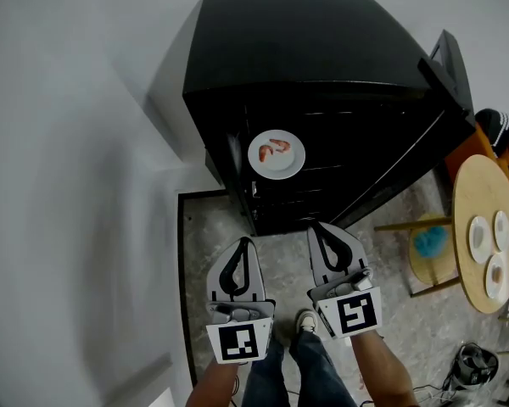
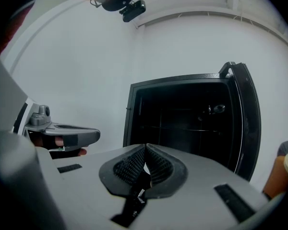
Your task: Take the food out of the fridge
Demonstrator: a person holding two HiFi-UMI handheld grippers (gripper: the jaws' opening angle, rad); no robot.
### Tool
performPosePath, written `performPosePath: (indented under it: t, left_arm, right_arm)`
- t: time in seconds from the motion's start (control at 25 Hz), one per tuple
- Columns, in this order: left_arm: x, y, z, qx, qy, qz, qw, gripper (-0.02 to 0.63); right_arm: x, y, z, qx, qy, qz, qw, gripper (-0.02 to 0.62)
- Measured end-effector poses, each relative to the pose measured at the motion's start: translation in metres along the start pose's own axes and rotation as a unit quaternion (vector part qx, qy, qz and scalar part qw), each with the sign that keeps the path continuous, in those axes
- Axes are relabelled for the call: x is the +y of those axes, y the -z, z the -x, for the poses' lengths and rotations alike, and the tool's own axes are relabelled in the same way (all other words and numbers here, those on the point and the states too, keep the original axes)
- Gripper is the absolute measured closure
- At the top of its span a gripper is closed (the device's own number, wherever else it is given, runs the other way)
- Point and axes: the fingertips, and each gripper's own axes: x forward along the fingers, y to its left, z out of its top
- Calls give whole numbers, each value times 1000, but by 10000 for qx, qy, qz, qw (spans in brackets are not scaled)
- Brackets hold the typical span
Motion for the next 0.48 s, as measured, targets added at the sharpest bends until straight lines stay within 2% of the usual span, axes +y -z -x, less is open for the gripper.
performPosePath:
  t: [0.48]
  left_arm:
    - [4, 36, -13, -14, -42, -22, 10000, 594]
  right_arm:
    - [3, 40, -14, 205, -105, 109, 9997, 573]
